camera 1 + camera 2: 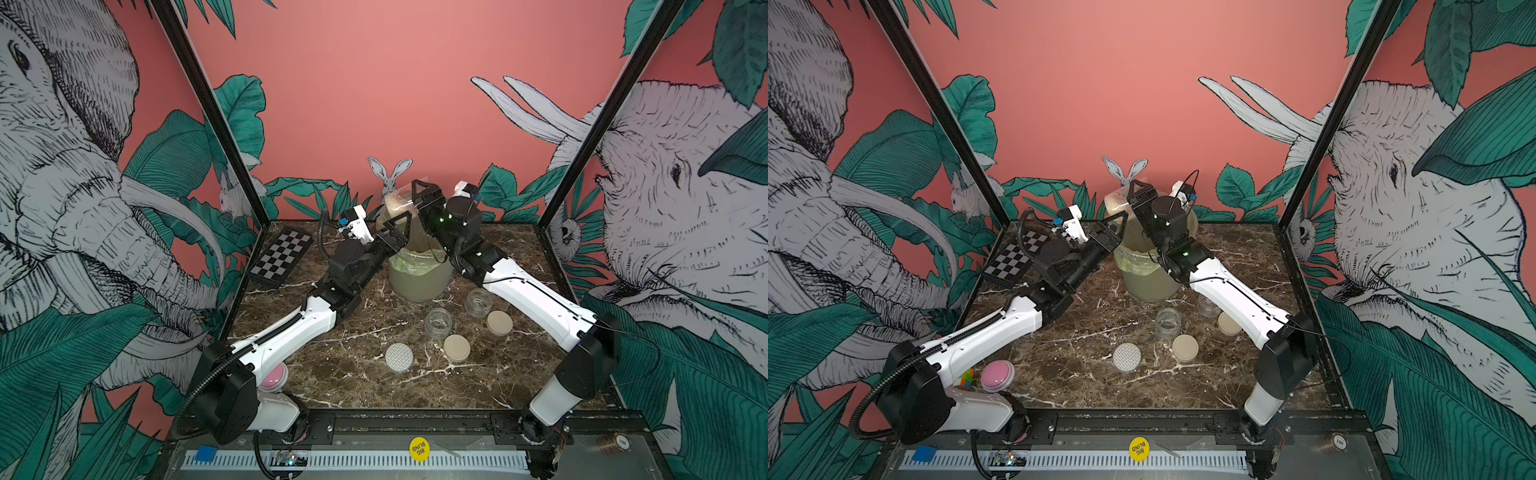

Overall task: Empty moldy rice from jars
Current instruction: Pour the moldy rice from the jar into the trash bin.

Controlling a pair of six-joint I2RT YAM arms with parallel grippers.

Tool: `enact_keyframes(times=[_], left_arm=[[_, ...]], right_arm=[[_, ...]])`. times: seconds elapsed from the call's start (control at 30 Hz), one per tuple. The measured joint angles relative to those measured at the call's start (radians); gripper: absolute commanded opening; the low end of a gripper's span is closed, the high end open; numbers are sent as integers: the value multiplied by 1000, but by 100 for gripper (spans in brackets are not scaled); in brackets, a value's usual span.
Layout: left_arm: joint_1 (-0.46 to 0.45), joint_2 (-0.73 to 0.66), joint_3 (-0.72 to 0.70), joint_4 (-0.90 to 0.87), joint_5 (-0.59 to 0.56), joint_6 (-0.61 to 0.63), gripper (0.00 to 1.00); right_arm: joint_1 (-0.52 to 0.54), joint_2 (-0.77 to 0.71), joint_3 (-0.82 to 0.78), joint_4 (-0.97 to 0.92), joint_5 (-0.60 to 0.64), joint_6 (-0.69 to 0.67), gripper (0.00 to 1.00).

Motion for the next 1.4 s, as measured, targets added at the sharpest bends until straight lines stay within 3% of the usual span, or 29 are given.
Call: enact_keyframes(times=[0.9,1.4], left_arm=[[0,157,113,138,-55,-34,100],[0,203,143,223,-127,-48,99]], right_arm=[[-28,-4,-59,109,-47,190,26],[-29,-6,-86,174,-53,229,25]])
